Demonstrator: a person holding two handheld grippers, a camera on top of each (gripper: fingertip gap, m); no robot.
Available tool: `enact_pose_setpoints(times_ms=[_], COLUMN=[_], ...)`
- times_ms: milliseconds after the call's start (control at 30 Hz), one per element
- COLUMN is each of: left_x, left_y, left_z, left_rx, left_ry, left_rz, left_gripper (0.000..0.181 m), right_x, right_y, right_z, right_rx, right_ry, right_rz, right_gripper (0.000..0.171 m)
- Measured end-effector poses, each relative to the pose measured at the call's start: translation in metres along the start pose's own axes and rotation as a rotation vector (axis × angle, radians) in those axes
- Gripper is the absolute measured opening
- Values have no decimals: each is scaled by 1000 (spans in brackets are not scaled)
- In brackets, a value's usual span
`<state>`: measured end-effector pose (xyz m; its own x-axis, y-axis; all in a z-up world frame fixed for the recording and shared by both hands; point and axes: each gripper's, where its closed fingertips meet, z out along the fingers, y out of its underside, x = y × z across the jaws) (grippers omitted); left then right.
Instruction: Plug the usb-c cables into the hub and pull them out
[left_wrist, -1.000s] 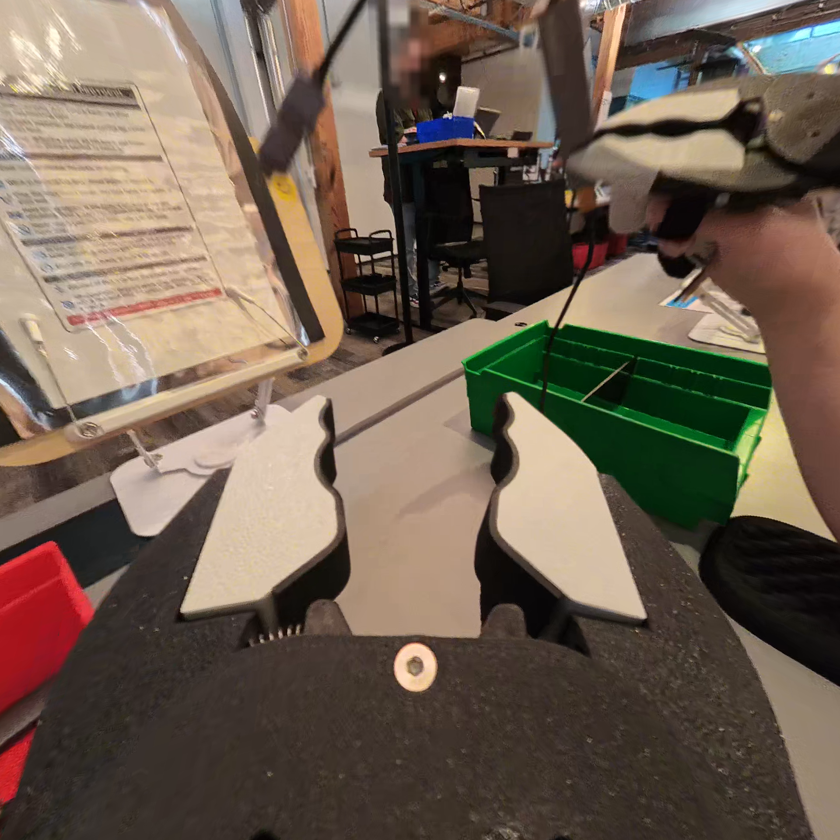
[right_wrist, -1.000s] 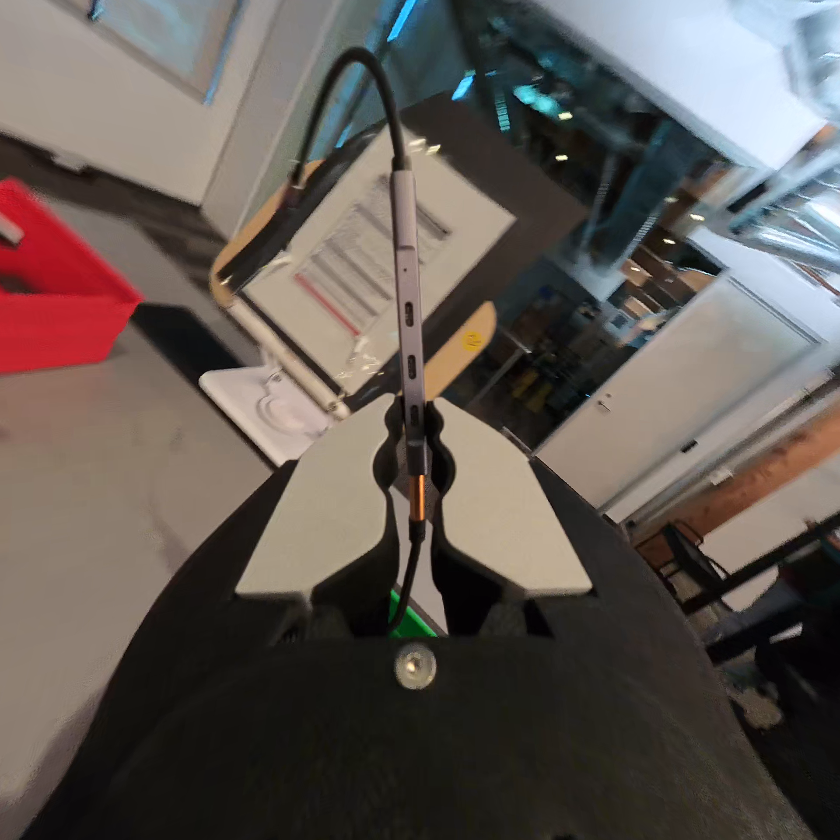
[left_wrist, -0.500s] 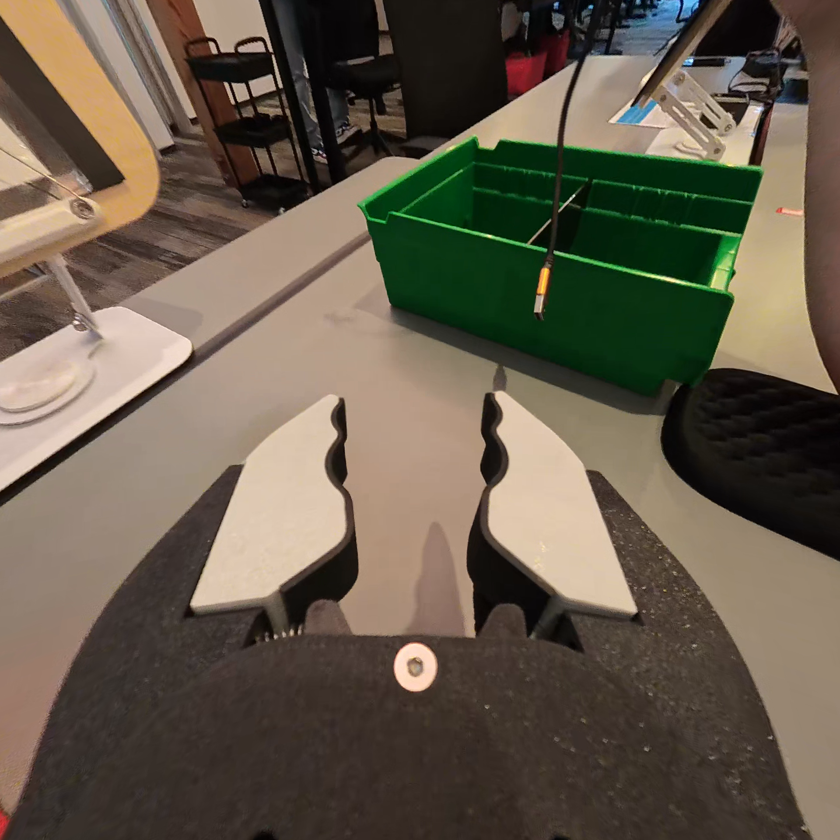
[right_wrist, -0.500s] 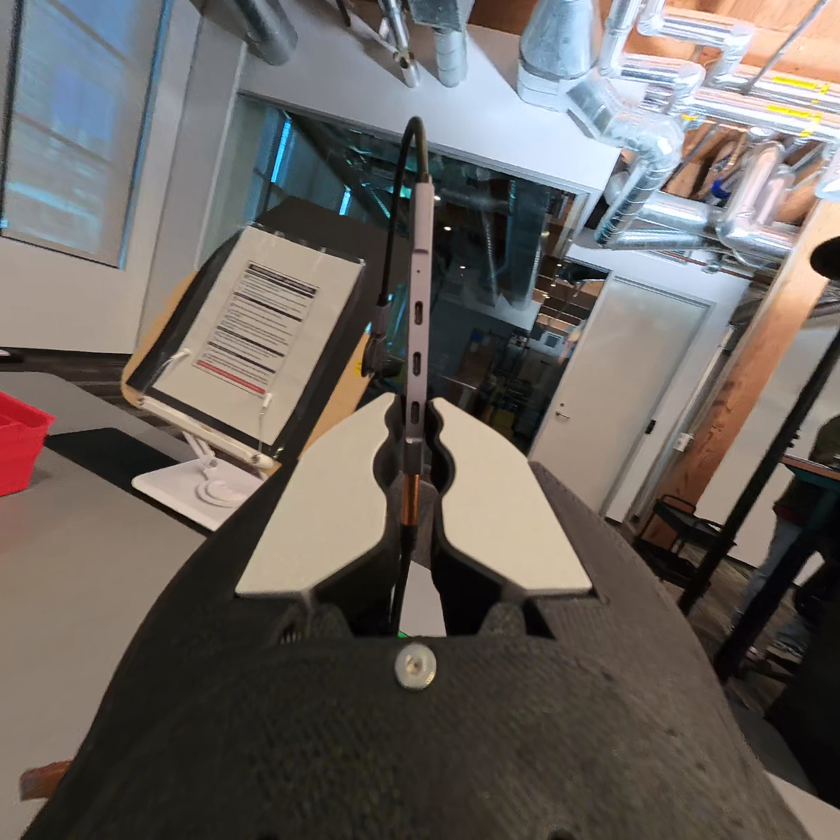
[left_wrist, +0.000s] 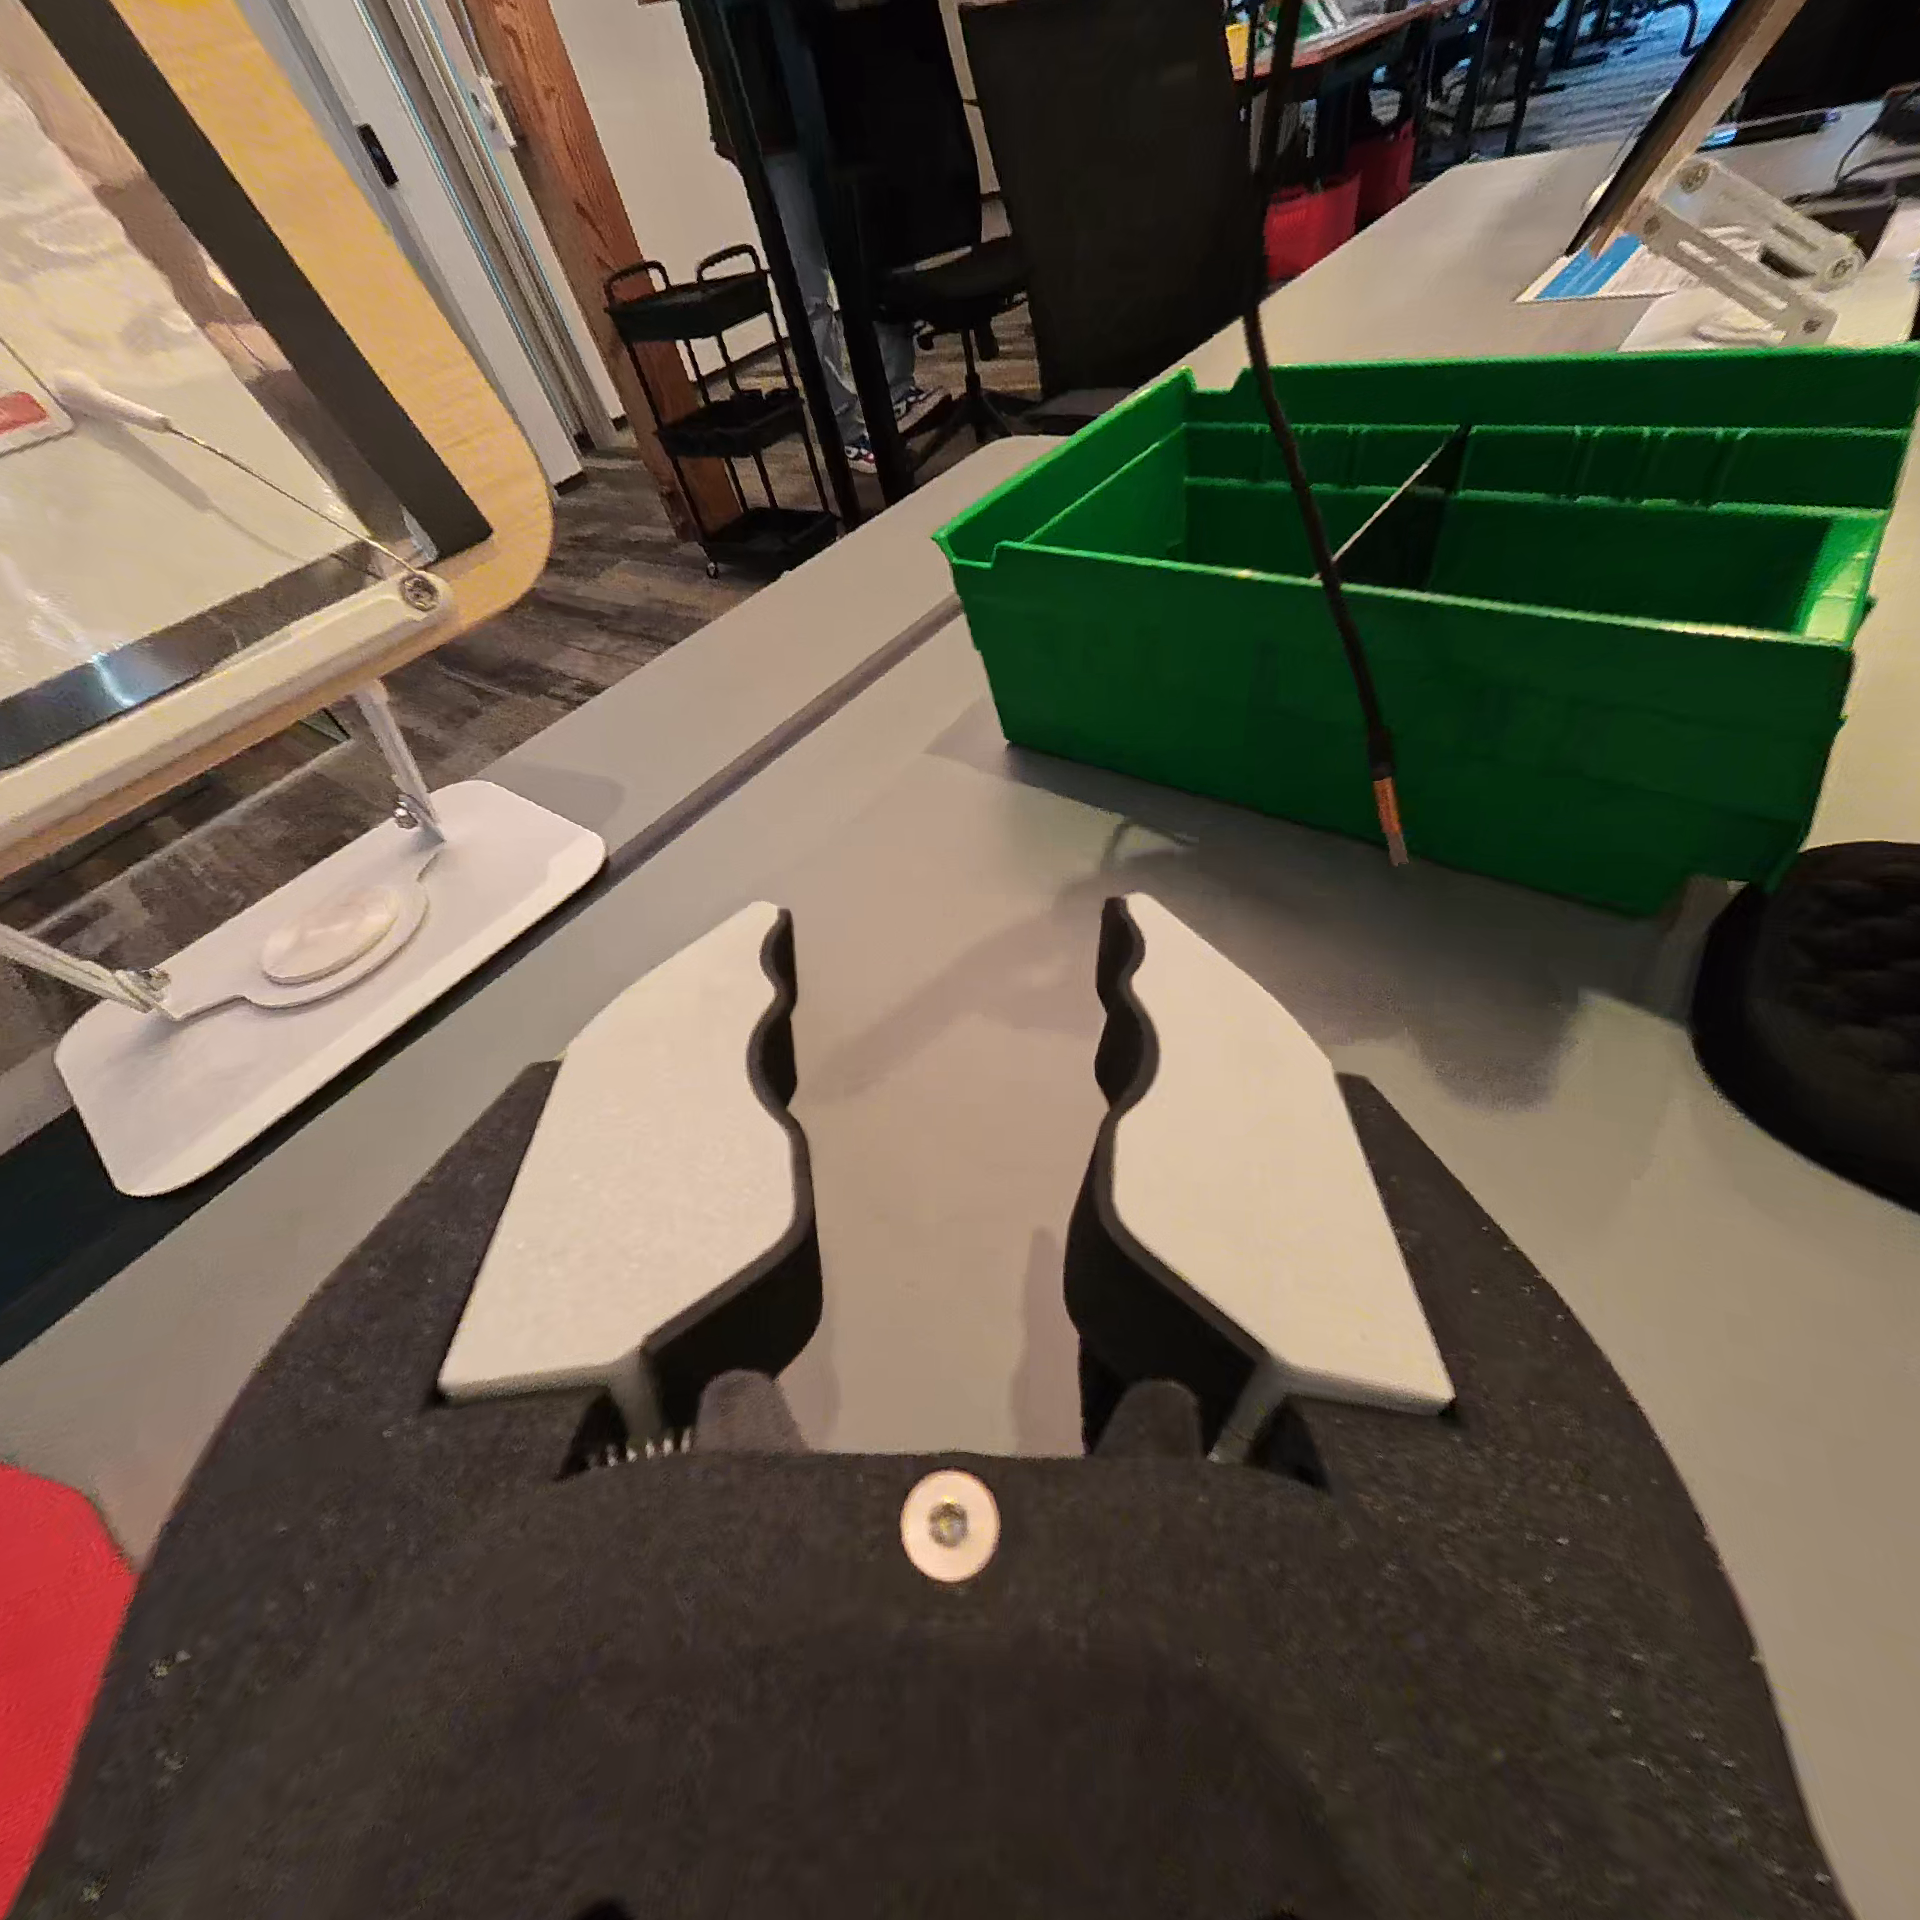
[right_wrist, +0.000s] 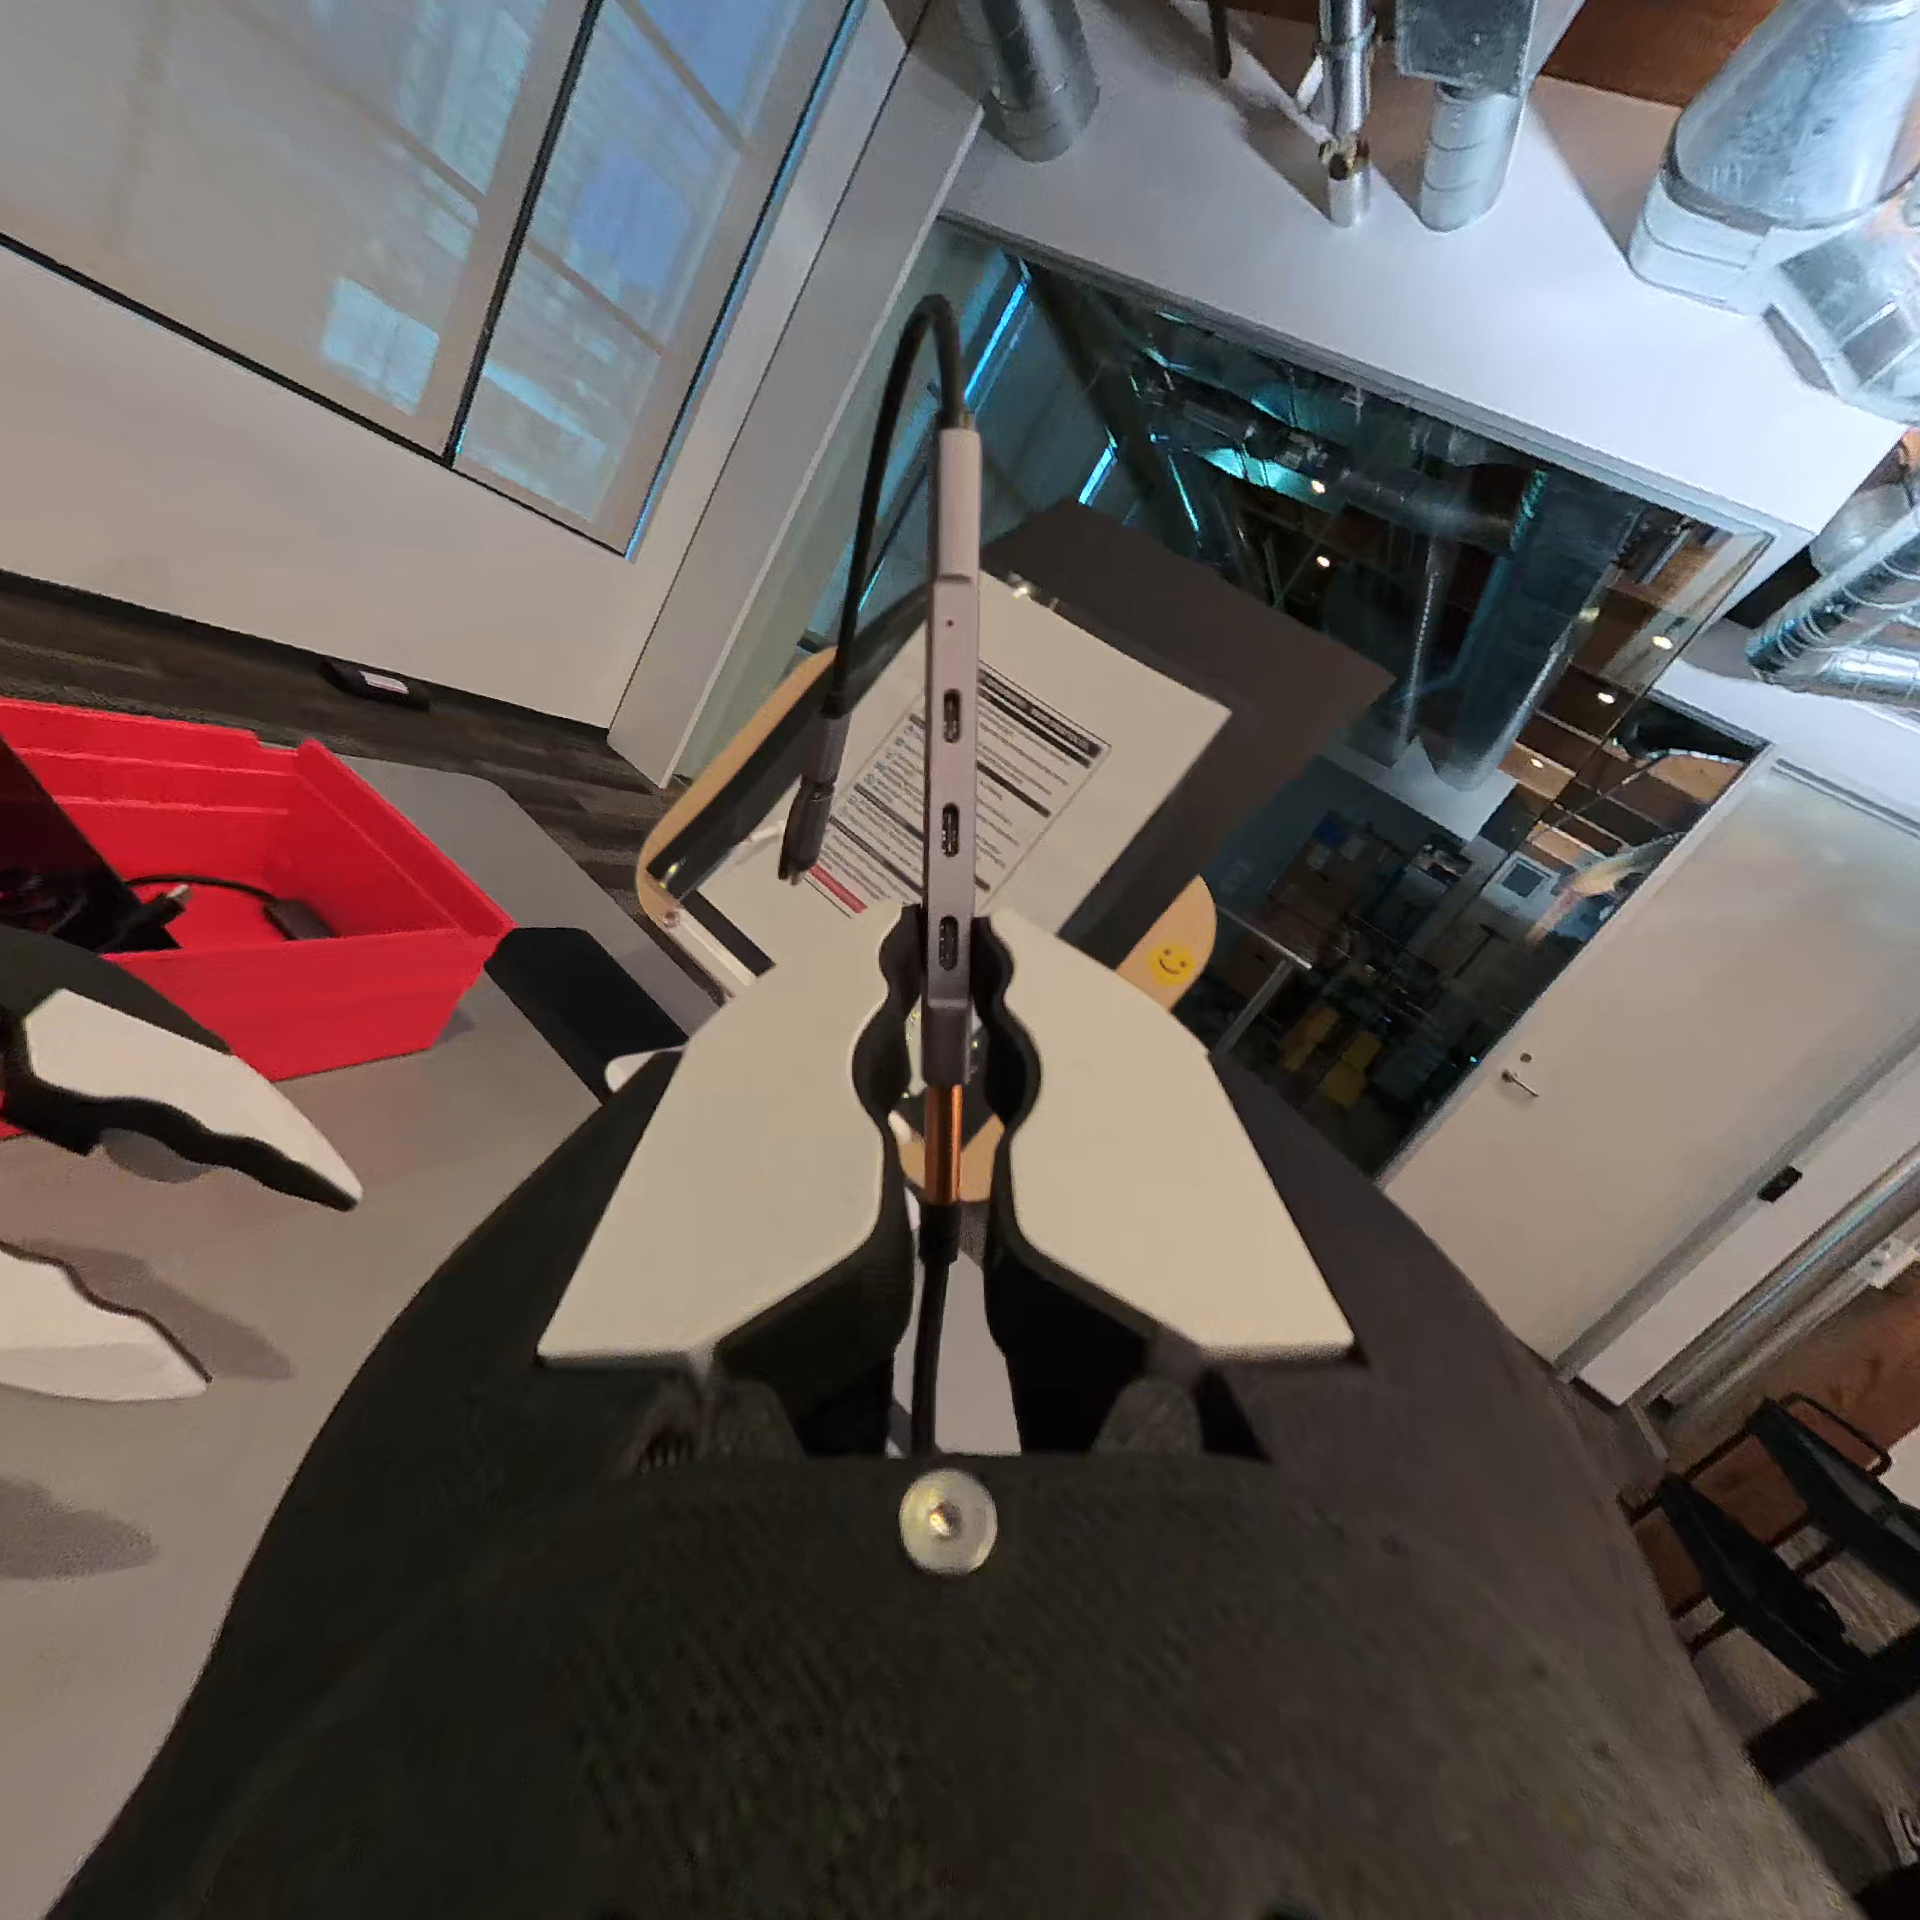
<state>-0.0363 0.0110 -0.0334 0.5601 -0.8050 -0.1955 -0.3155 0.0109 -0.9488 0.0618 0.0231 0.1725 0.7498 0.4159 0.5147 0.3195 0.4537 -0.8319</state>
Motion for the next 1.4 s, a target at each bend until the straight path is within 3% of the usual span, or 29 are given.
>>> enact_pose_setpoints(times_ms=[233,400,500,633,767,900,1100,1400], left_x=[-6,-11,-12,-6,-4,1,6,16], left_y=[3,2,0,-5,-1,-3,3,-4], left_z=[0,-3,-5,-5,-3,-3,1,1], left_rx=[38,38,57,88,64,63,37,50], left_ry=[-20,-33,-23,15,4,8,22,63], left_rz=[-17,-2,-29,-75,-21,5,22,-7], left_gripper=[49,49,47,45,45,45,45,43], right_x=[-22,15,47,83,100,121,117,120], right_y=[-31,-75,-76,-44,12,58,101,161], right_z=[40,57,55,51,37,16,-4,-95], right_rx=[1,-25,-79,-169,-269,-313,-347,-433], right_ry=[-125,-142,-131,-124,-139,-52,-66,-97], right_rz=[-120,-259,-325,-322,-315,-350,-276,7], right_gripper=[10,10,10,10,10,10,10,10])
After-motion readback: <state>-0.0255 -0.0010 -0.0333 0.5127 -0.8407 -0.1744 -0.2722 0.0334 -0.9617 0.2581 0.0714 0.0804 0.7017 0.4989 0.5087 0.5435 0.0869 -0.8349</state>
